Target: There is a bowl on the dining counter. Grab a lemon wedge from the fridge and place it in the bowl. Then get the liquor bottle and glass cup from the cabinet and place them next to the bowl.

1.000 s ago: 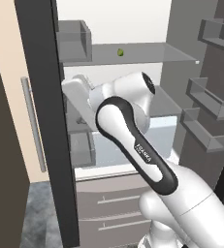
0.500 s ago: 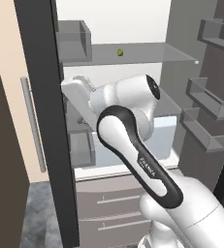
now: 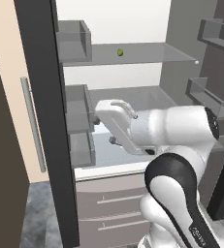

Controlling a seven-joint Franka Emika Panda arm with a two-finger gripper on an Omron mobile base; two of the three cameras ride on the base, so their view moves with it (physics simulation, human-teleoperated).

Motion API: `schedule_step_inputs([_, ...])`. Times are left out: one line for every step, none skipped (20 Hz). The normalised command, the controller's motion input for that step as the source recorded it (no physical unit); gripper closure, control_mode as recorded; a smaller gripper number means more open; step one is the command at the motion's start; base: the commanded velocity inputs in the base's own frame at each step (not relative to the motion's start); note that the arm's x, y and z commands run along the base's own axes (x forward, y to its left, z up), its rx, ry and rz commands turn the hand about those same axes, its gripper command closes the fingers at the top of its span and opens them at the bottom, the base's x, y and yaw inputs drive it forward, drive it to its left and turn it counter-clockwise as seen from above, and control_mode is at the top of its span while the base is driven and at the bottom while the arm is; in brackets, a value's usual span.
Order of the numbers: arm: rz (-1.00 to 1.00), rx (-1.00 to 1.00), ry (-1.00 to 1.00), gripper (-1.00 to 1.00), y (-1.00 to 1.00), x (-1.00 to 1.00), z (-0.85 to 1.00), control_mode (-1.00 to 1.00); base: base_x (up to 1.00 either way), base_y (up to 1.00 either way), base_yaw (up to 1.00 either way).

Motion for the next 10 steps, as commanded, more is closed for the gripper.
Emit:
schedule_step_inputs([-0.01, -0.05, 0.0, -1.0, -0.86, -0.68, 0.1, -1.0, 0.0, 0.0, 0.0])
schedule_step_inputs([-0.01, -0.11, 0.0, -1.0, -0.91, -0.64, 0.1, -1.0, 0.0, 0.0, 0.0])
schedule_step_inputs([0.0, -0.21, 0.0, -1.0, -0.92, -0.51, 0.12, -1.0, 0.0, 0.0, 0.0])
schedule_step_inputs([0.0, -0.29, 0.01, -1.0, -0.93, -0.42, 0.11, -1.0, 0.0, 0.0, 0.0])
schedule_step_inputs([0.0, -0.31, 0.04, -1.0, -0.95, -0.37, 0.13, -1.0, 0.0, 0.0, 0.0])
schedule_step_inputs([0.0, -0.34, 0.11, -1.0, -0.96, -0.36, 0.16, -1.0, 0.0, 0.0, 0.0])
schedule_step_inputs([0.0, -0.34, 0.15, -1.0, -0.97, -0.31, 0.16, -1.0, 0.0, 0.0, 0.0])
schedule_step_inputs([0.0, -0.35, 0.17, -1.0, -0.95, -0.25, 0.19, -1.0, 0.0, 0.0, 0.0])
schedule_step_inputs([0.0, -0.34, 0.21, -1.0, -0.96, -0.31, 0.18, -1.0, 0.0, 0.0, 0.0])
schedule_step_inputs([0.0, -0.35, 0.22, -1.0, -0.94, -0.27, 0.19, -1.0, 0.0, 0.0, 0.0])
